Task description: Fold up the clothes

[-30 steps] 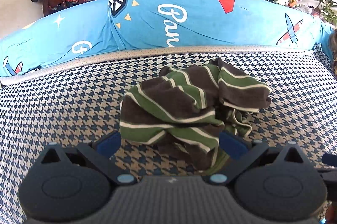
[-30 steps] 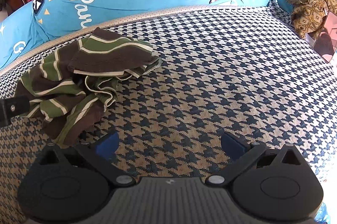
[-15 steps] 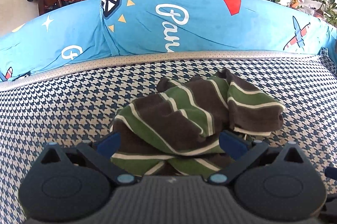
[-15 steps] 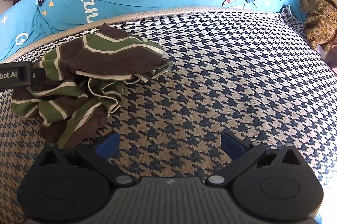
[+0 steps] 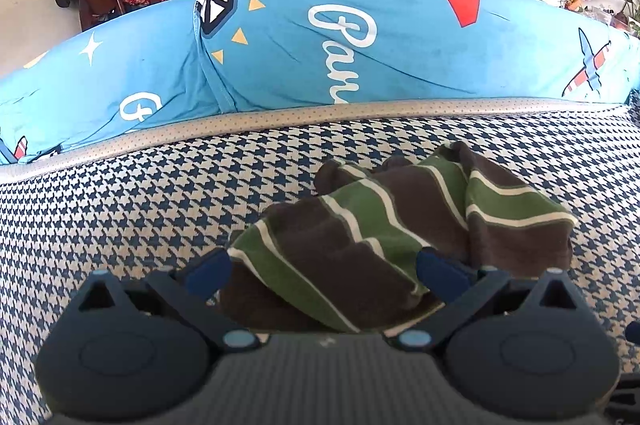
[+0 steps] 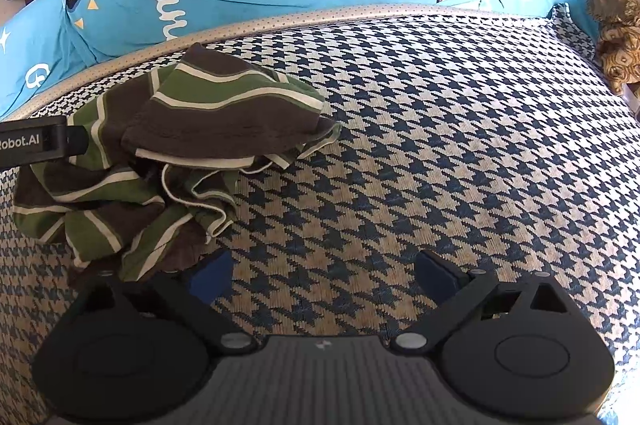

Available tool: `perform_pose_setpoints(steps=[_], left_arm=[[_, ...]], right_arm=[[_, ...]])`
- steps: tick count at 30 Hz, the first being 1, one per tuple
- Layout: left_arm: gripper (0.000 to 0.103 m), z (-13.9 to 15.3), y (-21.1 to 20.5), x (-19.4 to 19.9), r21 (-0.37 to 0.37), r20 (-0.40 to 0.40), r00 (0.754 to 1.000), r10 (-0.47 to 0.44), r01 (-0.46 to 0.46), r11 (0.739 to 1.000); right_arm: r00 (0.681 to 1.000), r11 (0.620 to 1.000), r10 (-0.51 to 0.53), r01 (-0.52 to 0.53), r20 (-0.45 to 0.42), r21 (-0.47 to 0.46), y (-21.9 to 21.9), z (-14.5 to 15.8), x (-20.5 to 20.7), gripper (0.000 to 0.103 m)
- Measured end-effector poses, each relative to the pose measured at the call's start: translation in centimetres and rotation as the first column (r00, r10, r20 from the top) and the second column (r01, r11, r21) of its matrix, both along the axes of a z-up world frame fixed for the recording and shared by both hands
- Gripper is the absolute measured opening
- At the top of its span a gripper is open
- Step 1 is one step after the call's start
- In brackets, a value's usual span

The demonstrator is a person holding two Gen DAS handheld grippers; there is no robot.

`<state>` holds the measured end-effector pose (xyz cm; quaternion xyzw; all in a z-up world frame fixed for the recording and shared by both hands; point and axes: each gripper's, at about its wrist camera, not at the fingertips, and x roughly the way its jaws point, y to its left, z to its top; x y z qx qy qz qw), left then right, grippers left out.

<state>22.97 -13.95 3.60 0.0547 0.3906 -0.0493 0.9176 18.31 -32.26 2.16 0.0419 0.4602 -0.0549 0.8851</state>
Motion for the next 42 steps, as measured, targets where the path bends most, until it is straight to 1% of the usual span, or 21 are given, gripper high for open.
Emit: perform_pose_setpoints(steps=[4,6,7,9,11,13,17,20,22,24,26,31,35,37,39,40,42], left_arm=[[0.103,-0.6,0.3,0.6,0.011,-0.013,1.000,0.006,-0.006,1.000],[0.103,-0.9,0.5,0.8,0.013,-0.025,1.000,0.008,-0.008,1.000],[0.103,-1.1,0.6,0.9,0.012,-0.032,0.999,0.009,-0.008,1.000],[0.103,-1.3,0.9,1.0,0.009,-0.041,0.999,0.012,-0.012,1.000],[0.103,-1.4,1.1,1.1,0.006,-0.047,0.999,0.016,-0.016,1.000],[0.103,-1.6,1.3,1.2,0.005,-0.055,0.998,0.022,-0.022,1.000],[0.103,-2.0,1.8,1.4,0.001,-0.082,0.996,0.045,-0.045,0.999],[0.103,-2.1,2.2,1.3,0.009,-0.086,0.995,0.056,-0.056,0.998],[0.103,-2.2,2.4,1.3,0.017,-0.088,0.994,0.066,-0.064,0.998],[0.103,-2.4,2.7,1.4,0.023,-0.094,0.993,0.076,-0.074,0.997],[0.103,-2.6,3.0,1.4,0.022,-0.103,0.991,0.086,-0.084,0.996],[0.103,-2.6,3.3,1.2,0.009,-0.103,0.989,0.103,-0.103,0.995],[0.103,-1.4,3.5,0.6,-0.020,-0.062,0.992,0.110,-0.111,0.994],[0.103,-1.0,3.7,0.4,-0.025,-0.045,0.992,0.118,-0.119,0.993],[0.103,-0.7,3.9,0.4,-0.023,-0.030,0.992,0.126,-0.127,0.992],[0.103,-0.5,4.1,0.4,-0.022,-0.023,0.991,0.130,-0.131,0.991],[0.103,-0.2,4.3,0.3,-0.020,-0.009,0.990,0.138,-0.138,0.990]], right_arm=[[0.999,0.999,0.043,-0.043,0.013,-0.025,0.3,-0.2,1.2,0.091],[0.998,0.998,0.064,-0.063,0.029,-0.032,0.4,-0.1,1.8,0.083],[0.997,0.997,0.073,-0.072,0.039,-0.030,0.3,-0.1,2.2,0.081],[0.995,0.997,0.078,-0.079,0.056,0.011,-0.2,0.0,2.8,0.073],[0.994,0.995,0.079,-0.083,0.073,0.057,-0.8,0.2,3.3,0.069],[0.994,0.994,0.069,-0.076,0.088,0.081,-1.2,0.3,3.6,0.066],[0.992,0.984,0.045,-0.065,0.120,0.165,-2.1,0.8,4.1,0.066],[0.989,0.976,0.043,-0.072,0.141,0.208,-2.1,1.1,4.3,0.066],[0.988,0.974,0.043,-0.076,0.151,0.215,-2.0,1.3,4.5,0.068],[0.986,0.972,0.038,-0.075,0.163,0.223,-2.0,1.5,4.6,0.075],[0.984,0.970,0.028,-0.070,0.177,0.233,-2.1,1.6,4.5,0.078],[0.983,0.967,0.042,-0.084,0.176,0.239,-1.4,1.3,4.9,0.079],[0.973,0.971,0.067,-0.114,0.219,0.210,-0.1,1.3,4.9,0.079],[0.967,0.972,0.084,-0.132,0.242,0.192,0.6,1.3,5.0,0.074],[0.966,0.969,0.097,-0.147,0.238,0.199,1.2,1.1,5.1,0.066],[0.966,0.967,0.104,-0.154,0.237,0.202,1.5,1.1,5.2,0.065],[0.965,0.963,0.118,-0.168,0.233,0.209,2.1,0.9,5.4,0.058]])
